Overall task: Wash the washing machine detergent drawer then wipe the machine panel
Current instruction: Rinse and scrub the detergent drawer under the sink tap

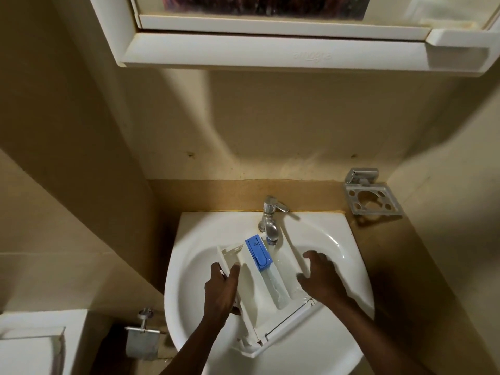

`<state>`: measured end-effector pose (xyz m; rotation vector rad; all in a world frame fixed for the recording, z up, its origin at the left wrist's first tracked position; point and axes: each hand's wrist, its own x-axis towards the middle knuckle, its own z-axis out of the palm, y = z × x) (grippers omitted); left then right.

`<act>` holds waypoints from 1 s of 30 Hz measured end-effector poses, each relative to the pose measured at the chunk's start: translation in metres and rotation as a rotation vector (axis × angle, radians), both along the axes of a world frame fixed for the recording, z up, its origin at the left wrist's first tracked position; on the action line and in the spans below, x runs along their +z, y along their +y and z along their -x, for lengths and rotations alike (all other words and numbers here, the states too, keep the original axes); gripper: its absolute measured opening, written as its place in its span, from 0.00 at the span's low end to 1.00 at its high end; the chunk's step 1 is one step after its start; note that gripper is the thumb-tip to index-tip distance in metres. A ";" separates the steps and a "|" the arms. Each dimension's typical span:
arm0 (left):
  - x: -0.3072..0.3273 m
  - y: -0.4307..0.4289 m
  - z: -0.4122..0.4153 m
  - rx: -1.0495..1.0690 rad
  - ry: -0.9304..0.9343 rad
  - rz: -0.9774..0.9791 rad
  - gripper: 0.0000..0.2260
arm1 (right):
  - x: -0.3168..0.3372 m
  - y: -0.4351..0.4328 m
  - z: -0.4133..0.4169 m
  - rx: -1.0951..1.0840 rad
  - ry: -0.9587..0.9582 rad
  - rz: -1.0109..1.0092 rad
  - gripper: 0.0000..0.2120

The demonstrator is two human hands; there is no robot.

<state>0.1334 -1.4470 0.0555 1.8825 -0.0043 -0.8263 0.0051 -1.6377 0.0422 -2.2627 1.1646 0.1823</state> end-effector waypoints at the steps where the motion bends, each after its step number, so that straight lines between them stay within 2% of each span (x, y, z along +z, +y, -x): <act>1: 0.000 0.000 0.001 0.001 0.012 0.010 0.15 | -0.004 -0.005 0.001 0.036 0.078 -0.055 0.23; 3: 0.002 0.002 0.006 0.009 0.029 0.037 0.17 | -0.006 -0.010 0.000 0.131 0.225 -0.129 0.23; 5: 0.003 0.003 0.012 0.032 0.039 0.075 0.24 | -0.007 -0.014 -0.002 0.230 0.305 -0.059 0.21; 7: 0.003 0.003 0.016 0.040 0.057 0.108 0.31 | -0.005 -0.017 -0.004 0.256 0.296 0.037 0.19; 9: 0.005 0.003 0.019 0.032 0.073 0.141 0.29 | -0.003 -0.018 0.000 0.278 0.267 0.110 0.15; 12: 0.006 0.005 0.014 0.043 0.059 0.182 0.21 | 0.001 -0.020 0.009 0.285 0.239 0.176 0.12; 16: 0.008 0.005 -0.007 0.037 0.069 0.162 0.16 | 0.010 -0.024 0.014 0.312 0.231 0.214 0.10; 18: 0.013 0.005 -0.027 -0.053 0.119 0.118 0.16 | 0.017 -0.029 0.015 0.335 0.257 0.221 0.11; 21: 0.024 0.007 -0.054 -0.331 0.267 0.022 0.22 | 0.028 -0.039 0.017 0.381 0.320 0.215 0.12; 23: 0.030 0.005 -0.062 -0.499 0.274 -0.056 0.26 | 0.036 -0.042 0.017 0.394 0.367 0.203 0.13; 26: 0.037 -0.001 -0.063 -0.636 0.258 -0.133 0.28 | 0.043 -0.043 0.020 0.420 0.423 0.171 0.18; 30: 0.041 0.000 -0.061 -0.813 0.401 -0.212 0.32 | 0.043 -0.042 0.027 0.470 0.473 0.118 0.14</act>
